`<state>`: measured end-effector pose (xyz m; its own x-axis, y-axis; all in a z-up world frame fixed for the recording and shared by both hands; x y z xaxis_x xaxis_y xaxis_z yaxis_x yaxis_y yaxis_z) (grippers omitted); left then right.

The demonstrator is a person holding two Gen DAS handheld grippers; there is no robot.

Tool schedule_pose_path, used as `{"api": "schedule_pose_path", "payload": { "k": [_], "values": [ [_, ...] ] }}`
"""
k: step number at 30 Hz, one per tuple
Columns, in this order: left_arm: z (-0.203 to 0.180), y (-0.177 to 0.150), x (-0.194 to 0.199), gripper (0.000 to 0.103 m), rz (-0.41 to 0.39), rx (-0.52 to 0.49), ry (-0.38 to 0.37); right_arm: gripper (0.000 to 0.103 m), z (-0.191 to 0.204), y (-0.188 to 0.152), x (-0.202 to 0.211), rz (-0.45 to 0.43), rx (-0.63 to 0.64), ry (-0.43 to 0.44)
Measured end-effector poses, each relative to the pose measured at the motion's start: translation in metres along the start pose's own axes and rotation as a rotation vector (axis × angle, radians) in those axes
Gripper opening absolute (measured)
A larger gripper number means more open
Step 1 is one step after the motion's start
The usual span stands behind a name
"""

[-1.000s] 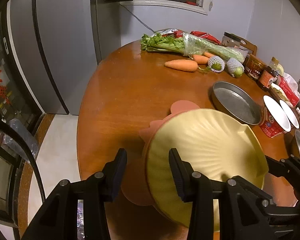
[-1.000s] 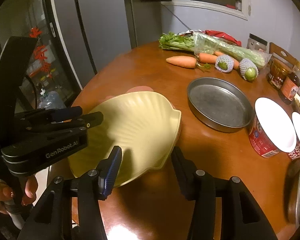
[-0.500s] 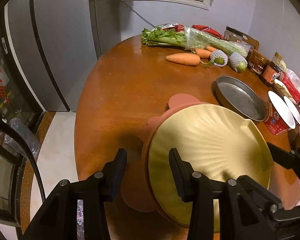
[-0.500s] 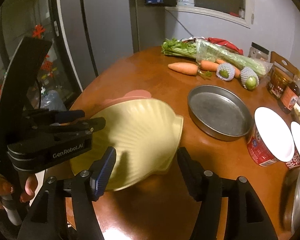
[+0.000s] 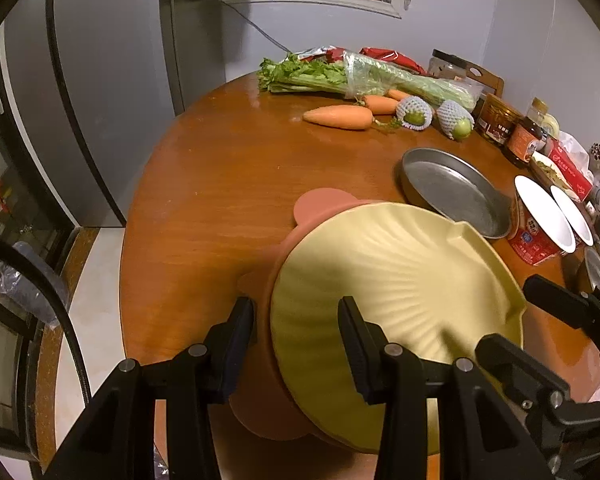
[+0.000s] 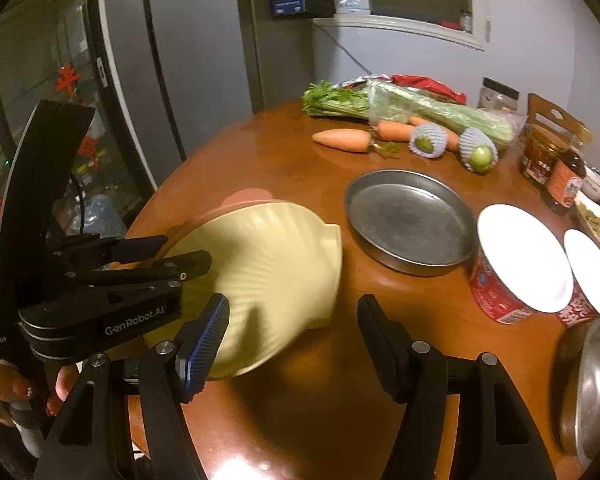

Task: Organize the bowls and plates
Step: 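Lower the yellow plate onto the pink plate and open the left tool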

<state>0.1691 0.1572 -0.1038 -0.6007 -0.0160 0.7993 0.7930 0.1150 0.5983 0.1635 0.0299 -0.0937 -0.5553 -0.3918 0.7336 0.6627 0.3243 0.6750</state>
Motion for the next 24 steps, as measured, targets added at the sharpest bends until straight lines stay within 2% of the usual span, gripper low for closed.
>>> {"api": "schedule_pose_path", "payload": {
  "k": [11, 24],
  "values": [
    [-0.003, 0.008, 0.02, 0.046, -0.037, 0.005, 0.026, 0.068, -0.019, 0.003, 0.024, -0.048, -0.063, -0.01],
    [-0.037, 0.018, 0.051, 0.049, -0.092, -0.045, -0.008, 0.068, -0.045, 0.001, 0.048, -0.099, -0.124, -0.033]
  ]
}}
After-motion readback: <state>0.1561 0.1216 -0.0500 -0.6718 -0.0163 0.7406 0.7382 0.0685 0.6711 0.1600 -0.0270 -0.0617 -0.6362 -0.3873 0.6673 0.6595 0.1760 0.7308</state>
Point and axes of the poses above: each gripper's, at about its wrist camera, not at the fingertips, and x roughly against the way its jaws point, z to its left, y to its top, the point moved 8 cm from there along -x, roughly the way its jaws point, and after that the axes turned 1 degree about -x, right-handed, at the moved point
